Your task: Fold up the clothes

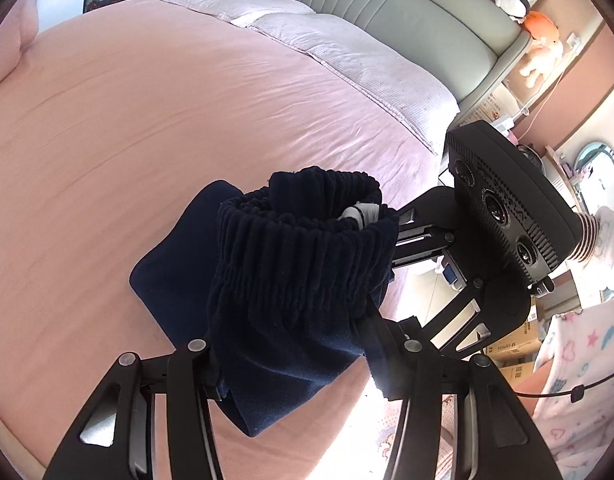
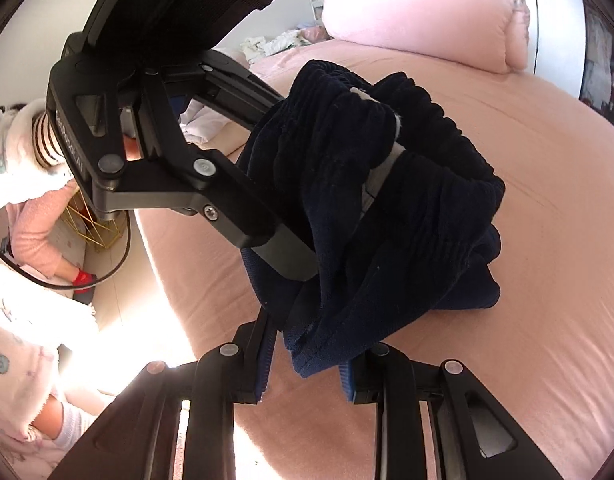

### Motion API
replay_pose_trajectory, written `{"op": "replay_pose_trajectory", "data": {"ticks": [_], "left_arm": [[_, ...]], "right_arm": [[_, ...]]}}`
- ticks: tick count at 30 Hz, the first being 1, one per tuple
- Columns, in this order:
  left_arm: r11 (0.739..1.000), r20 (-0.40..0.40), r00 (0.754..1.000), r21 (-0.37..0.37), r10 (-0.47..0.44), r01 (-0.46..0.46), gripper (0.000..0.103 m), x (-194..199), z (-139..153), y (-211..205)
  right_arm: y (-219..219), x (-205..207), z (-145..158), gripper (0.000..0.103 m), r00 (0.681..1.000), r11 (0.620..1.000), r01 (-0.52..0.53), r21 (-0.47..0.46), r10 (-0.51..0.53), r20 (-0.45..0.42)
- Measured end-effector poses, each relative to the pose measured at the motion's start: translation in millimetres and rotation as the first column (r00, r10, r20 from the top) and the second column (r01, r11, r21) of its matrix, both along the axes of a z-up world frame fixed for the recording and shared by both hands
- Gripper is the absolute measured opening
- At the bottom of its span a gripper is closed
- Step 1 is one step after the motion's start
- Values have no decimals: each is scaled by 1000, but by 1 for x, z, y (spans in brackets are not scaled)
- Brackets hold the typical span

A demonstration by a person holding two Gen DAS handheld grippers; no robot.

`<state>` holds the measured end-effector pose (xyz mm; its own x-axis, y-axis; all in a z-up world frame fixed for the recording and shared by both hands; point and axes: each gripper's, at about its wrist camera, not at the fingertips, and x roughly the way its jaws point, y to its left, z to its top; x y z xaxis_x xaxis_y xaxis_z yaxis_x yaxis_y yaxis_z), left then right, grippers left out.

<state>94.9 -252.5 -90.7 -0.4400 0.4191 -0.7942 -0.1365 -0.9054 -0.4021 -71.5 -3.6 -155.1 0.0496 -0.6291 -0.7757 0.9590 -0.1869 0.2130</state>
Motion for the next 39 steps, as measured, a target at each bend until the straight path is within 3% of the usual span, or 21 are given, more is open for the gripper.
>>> {"op": "replay_pose_trajectory", "data": {"ticks": [3, 8, 15, 19, 22, 23, 27, 30, 34, 36, 39], "left_arm": [[999, -8, 999, 21, 48, -48, 57, 7, -3, -5], [988, -14, 995, 118, 102, -100, 59, 23, -3, -34], [989, -30, 997, 127, 75, -71, 59, 32, -17, -26], [983, -20, 995, 158, 97, -92, 59, 35, -28, -24], [973, -68, 987, 187, 148, -133, 59, 39, -30, -25], [971, -76, 984, 194, 159, -142, 56, 40, -30, -25], [951, -70, 971, 228, 228, -207, 32, 42, -33, -36], [926, -56, 961, 287, 271, -244, 29, 45, -35, -44], [939, -74, 960, 239, 272, -247, 28, 46, -34, -36], [933, -56, 958, 251, 281, -259, 27, 45, -39, -33], [933, -49, 955, 231, 294, -275, 27, 46, -43, -29]], "right_arm": [[5, -5, 2, 26, 999, 1000, 16, -5, -16, 39], [12, -12, 7, 26, 996, 999, 32, -15, -31, 89], [22, -16, 17, 26, 997, 999, 31, -13, -30, 70], [30, -21, 18, 27, 996, 998, 53, -21, -51, 71], [34, -26, 18, 28, 995, 996, 85, -30, -83, 63], [35, -29, 18, 28, 993, 995, 94, -33, -92, 69], [38, -42, 19, 28, 988, 991, 130, -41, -126, 92], [39, -52, 20, 29, 982, 986, 157, -47, -151, 110], [42, -65, 21, 30, 974, 980, 193, -54, -184, 134], [-3, -71, 22, 32, 967, 977, 212, -34, -205, 151], [-13, -79, 19, 34, 949, 969, 249, -9, -242, 204]]}}
